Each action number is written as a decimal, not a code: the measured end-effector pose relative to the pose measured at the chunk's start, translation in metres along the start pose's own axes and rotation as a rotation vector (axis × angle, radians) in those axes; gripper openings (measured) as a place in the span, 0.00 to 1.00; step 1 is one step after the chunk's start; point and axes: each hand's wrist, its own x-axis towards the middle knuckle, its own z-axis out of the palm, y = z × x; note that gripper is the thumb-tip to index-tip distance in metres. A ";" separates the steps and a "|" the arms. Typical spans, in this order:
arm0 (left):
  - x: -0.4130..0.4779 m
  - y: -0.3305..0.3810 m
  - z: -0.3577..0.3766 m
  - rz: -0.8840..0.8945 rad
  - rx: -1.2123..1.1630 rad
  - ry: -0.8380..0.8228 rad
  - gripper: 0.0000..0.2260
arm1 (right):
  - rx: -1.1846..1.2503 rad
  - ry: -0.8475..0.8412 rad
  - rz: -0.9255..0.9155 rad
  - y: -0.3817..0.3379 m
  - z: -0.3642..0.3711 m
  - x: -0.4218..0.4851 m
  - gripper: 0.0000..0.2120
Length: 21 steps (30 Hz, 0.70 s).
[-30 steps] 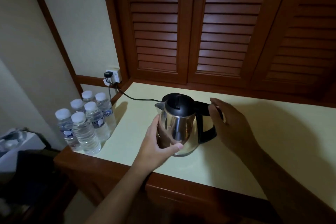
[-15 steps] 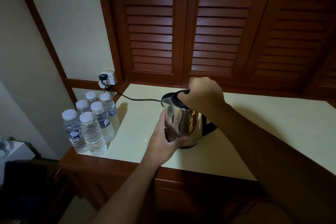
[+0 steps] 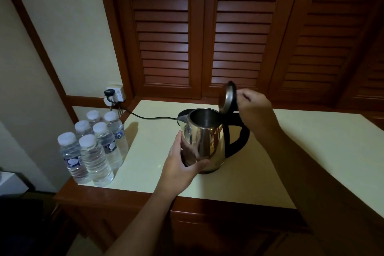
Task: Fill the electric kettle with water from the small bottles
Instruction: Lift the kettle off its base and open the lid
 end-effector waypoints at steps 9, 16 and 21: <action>-0.001 0.000 0.002 -0.013 0.052 0.024 0.49 | 0.231 0.210 0.113 0.049 0.016 -0.048 0.15; -0.003 0.001 0.002 -0.008 0.074 0.117 0.42 | 0.110 0.196 -0.077 0.072 0.056 -0.110 0.12; -0.007 0.006 0.003 0.017 0.082 0.160 0.34 | 0.063 0.093 -0.125 0.082 0.073 -0.119 0.16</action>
